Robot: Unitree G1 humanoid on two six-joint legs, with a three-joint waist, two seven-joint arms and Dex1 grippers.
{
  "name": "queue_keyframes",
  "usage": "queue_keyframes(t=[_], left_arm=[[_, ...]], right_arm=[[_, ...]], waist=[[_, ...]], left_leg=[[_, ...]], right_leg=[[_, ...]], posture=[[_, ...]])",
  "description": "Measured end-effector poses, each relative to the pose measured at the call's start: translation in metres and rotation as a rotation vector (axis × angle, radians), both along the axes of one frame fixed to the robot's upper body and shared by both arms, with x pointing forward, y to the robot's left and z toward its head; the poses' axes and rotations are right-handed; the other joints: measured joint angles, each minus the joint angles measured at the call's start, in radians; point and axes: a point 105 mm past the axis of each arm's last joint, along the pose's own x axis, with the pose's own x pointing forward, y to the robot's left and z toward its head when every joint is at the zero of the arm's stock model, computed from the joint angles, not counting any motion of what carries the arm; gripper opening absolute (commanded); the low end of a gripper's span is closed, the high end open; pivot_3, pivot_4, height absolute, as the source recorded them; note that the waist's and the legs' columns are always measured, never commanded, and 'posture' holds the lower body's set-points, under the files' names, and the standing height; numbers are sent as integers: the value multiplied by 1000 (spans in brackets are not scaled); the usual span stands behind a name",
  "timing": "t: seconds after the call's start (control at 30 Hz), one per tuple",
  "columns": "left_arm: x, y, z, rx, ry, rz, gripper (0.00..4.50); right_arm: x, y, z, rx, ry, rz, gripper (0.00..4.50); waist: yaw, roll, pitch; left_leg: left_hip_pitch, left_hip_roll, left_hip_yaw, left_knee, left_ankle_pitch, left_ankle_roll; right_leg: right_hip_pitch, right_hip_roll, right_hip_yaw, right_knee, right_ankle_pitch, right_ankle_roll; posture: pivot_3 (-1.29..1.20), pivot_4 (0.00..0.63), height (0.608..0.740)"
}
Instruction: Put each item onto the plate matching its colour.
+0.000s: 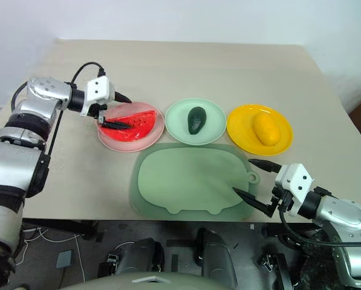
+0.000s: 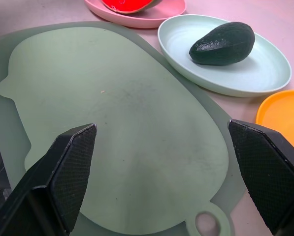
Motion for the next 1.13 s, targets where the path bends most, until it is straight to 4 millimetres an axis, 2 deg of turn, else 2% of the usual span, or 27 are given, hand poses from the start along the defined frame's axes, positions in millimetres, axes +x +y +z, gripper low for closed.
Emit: queue_keyframes(t=[0.17, 0.23, 0.3, 0.37, 0.5, 0.57, 0.63, 0.7, 0.73, 0.8, 0.9, 1.0, 1.13], left_arm=[[-5, 9, 52, -211, -36, -1, 4469], [-9, 18, 62, -272, -58, 5, 4469], [-12, 29, 65, -337, -74, 21, 4469], [-18, 48, 56, -426, -73, 57, 4469], [-39, 83, 23, -546, -44, 121, 4469], [-59, 100, -3, -591, -38, 168, 4469], [-85, 116, -38, -629, 2, 254, 4469], [-109, 125, -69, -663, 43, 354, 4469], [-115, 126, -76, -673, 52, 381, 4469], [-125, 126, -75, -681, 26, 422, 4469], [-137, 128, -74, -723, -22, 499, 4469], [-143, 130, -85, -771, -31, 577, 4469], [-149, 131, -99, -792, -57, 649, 4469]], right_arm=[[1, -1, 0, 4, -1, -16, 4500], [1, -2, -1, 6, 2, -27, 4500], [1, -3, -1, 10, 2, -39, 4500], [0, -8, 0, 17, 2, -62, 4500], [-2, -17, 3, 25, -7, -104, 4500], [-3, -23, 7, 37, -19, -127, 4500], [-4, -38, 12, 46, -31, -182, 4500], [-6, -55, 16, 57, -42, -245, 4500], [-6, -60, 17, 57, -46, -263, 4500], [-6, -64, 20, 62, -57, -274, 4500], [-9, -82, 18, 65, -53, -329, 4500], [-13, -99, 11, 77, -19, -384, 4500], [-13, -112, 2, 98, 6, -425, 4500]], waist=[[-2, 1, 0], [-4, 1, 0], [-5, 1, -1], [-6, 2, -1], [-5, 3, -1], [-8, 3, -2], [-12, 4, -2], [-7, 3, -2], [1, 1, -2], [18, -1, -2], [30, 4, -5], [25, 6, -6], [21, 7, -7]], left_leg=[[1, 0, 1, 0, 1, -1], [1, 0, 1, 0, 1, -2], [2, 0, 1, 0, 2, -3], [2, 1, 1, -1, 3, -5], [3, 1, 1, -1, 3, -6], [3, 2, 1, -1, 3, -6], [4, 4, 1, -1, 3, -7], [4, 5, 1, 0, 3, -7], [3, 4, 0, 0, 1, -3], [4, 4, -2, 0, 1, -3], [7, 4, -1, 0, 1, -3], [7, 4, -1, -1, 1, -3], [8, 4, 1, -2, 1, -3]], right_leg=[[0, 0, 0, 1, 0, 0], [0, 0, 0, 2, 0, 0], [0, 0, 0, 2, 0, 0], [0, 0, 1, 2, 0, 0], [0, 0, 1, 3, 0, 0], [0, 0, 2, 3, 0, 0], [0, 0, 3, 3, 0, 0], [0, -1, 3, 1, 0, 0], [0, -1, 2, 1, 0, 0], [2, -2, 1, 1, -1, -2], [4, -3, 2, 1, -2, -4], [3, -2, 2, 2, -2, -4], [3, 0, 3, 2, -2, -4]], posture=[[0, 150, 733], [0, 150, 733], [0, 150, 733], [0, 150, 733], [0, 150, 733], [0, 150, 733], [0, 150, 733], [0, 150, 733], [0, 150, 733], [0, 150, 733], [0, 150, 733], [0, 150, 733], [0, 150, 733]])
